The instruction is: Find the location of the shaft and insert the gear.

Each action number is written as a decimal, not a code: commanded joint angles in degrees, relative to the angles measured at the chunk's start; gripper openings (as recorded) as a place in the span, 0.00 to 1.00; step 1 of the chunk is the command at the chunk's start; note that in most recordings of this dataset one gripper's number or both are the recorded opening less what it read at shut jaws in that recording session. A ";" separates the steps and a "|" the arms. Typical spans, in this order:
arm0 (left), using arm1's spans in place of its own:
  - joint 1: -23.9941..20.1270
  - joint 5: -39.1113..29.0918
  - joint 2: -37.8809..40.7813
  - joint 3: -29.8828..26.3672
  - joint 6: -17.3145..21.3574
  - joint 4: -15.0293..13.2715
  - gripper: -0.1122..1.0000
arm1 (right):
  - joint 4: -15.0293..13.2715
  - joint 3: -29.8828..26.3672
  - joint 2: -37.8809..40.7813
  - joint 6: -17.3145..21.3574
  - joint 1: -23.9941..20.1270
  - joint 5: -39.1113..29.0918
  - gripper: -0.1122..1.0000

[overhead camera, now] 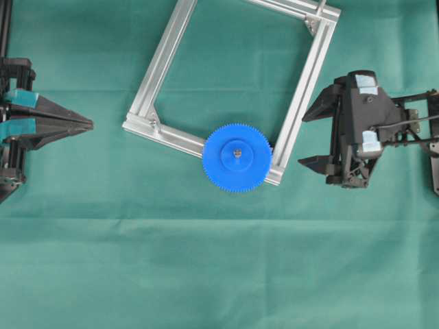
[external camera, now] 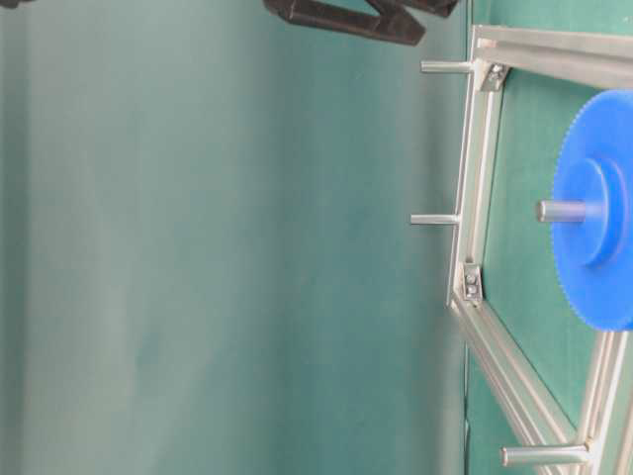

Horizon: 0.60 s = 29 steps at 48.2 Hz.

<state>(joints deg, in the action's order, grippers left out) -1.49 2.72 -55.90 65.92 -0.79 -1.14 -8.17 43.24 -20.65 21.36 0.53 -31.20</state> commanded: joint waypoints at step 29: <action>-0.09 0.18 0.18 -1.49 0.00 -0.09 0.10 | -0.09 4.57 -6.24 0.09 -0.09 0.35 0.89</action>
<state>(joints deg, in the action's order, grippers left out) -1.58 2.72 -55.90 65.92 -0.79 -1.05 -8.17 48.16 -26.02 21.36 0.62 -31.20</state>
